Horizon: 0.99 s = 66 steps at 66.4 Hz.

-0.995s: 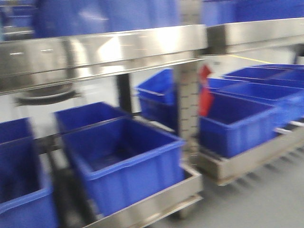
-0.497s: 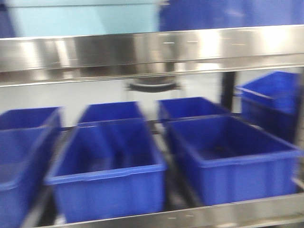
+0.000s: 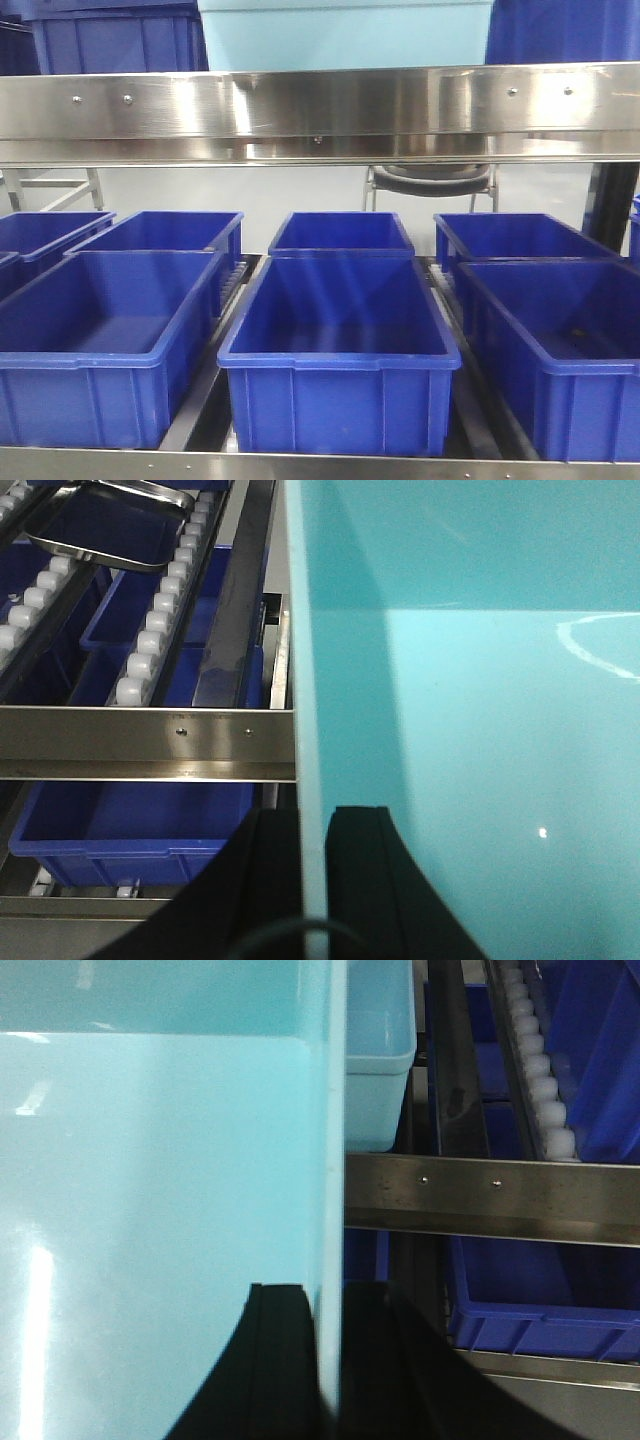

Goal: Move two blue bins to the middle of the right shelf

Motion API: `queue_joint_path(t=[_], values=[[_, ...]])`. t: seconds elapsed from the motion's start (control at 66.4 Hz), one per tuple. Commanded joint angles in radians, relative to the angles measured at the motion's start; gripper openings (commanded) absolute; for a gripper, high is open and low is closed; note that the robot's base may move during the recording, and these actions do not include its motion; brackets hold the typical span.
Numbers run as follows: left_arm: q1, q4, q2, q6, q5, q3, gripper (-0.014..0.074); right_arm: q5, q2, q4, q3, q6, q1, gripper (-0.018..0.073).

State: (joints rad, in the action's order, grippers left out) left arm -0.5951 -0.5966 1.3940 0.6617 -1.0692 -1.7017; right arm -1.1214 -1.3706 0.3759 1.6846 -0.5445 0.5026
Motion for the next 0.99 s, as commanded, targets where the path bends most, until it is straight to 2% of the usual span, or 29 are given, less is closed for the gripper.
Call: queue_joint_path(t=[0.0,0.979], values=[[-0.009,-0.013,-0.011,-0.003,0.048,-0.012,-0.0111,0.031,0.007,0.022,0.014,0.003,0.0,-0.0153],[-0.009,-0.013,-0.011,-0.003,0.048,-0.012,-0.0111,0.031,0.007,0.022,0.014,0.003,0.0,-0.0153]])
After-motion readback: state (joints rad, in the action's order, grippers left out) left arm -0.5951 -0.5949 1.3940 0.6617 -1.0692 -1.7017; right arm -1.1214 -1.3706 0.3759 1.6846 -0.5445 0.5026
